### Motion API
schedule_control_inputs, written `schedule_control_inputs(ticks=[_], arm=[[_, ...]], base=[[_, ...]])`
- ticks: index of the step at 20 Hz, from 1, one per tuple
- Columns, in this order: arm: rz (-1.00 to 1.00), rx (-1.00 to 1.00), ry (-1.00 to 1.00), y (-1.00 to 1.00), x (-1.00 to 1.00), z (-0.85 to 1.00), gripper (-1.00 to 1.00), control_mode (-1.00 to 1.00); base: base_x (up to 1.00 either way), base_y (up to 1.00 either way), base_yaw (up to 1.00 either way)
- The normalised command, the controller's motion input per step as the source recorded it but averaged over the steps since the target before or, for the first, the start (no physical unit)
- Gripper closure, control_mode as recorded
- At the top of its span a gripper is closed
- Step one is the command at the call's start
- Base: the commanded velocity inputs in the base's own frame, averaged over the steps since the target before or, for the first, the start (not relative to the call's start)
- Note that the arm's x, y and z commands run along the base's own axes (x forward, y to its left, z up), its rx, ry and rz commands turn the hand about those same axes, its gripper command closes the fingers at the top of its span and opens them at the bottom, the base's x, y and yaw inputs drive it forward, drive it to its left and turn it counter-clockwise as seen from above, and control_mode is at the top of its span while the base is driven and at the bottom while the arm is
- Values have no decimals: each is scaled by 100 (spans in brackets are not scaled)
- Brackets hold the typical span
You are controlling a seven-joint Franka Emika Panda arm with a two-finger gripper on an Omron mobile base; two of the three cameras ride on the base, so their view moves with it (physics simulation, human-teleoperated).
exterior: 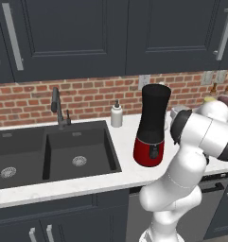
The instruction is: Close the lid blender by securely placing the lid on top.
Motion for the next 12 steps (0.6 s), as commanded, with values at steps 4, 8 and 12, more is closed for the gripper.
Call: schedule_control_inputs(ticks=[4,8,12], arm=[[0,0,-1,0,4,-5,-100,-100],[0,0,-4,0,9,-17,-100,-100],[0,0,-5,-2,0,-26,-100,-100]], base=[[0,0,0],[0,0,0],[0,0,0]])
